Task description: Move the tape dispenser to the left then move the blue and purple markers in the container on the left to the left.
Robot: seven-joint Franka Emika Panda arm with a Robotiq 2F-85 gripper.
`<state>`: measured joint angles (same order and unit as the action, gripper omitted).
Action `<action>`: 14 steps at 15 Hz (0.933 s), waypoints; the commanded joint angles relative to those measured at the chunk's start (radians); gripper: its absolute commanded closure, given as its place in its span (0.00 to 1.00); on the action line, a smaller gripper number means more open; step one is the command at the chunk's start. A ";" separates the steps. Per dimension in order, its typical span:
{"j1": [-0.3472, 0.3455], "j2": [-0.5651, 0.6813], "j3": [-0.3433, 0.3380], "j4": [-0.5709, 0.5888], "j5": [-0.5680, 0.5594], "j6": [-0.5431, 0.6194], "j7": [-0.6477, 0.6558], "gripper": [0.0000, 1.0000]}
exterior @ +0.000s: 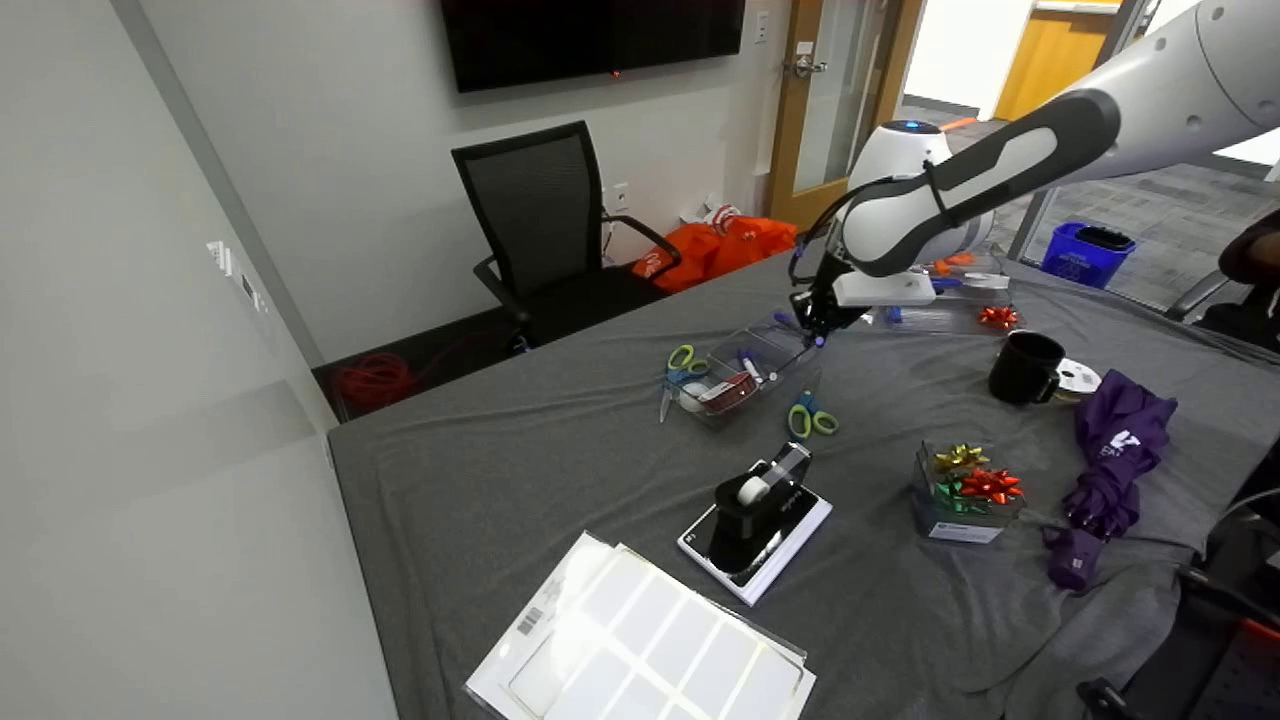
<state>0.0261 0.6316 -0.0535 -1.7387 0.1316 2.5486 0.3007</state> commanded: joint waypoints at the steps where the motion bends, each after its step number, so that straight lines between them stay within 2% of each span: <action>1: -0.045 -0.029 0.046 -0.043 -0.017 -0.006 -0.197 0.96; 6: -0.054 -0.024 0.062 -0.052 -0.056 -0.009 -0.383 0.96; 11: -0.041 -0.006 0.051 -0.054 -0.099 -0.006 -0.403 0.96; 12: -0.034 -0.003 0.042 -0.053 -0.108 -0.007 -0.382 0.58; 14: -0.032 0.000 0.039 -0.049 -0.116 -0.014 -0.372 0.51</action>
<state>-0.0048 0.6377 -0.0111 -1.7756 0.0430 2.5474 -0.0842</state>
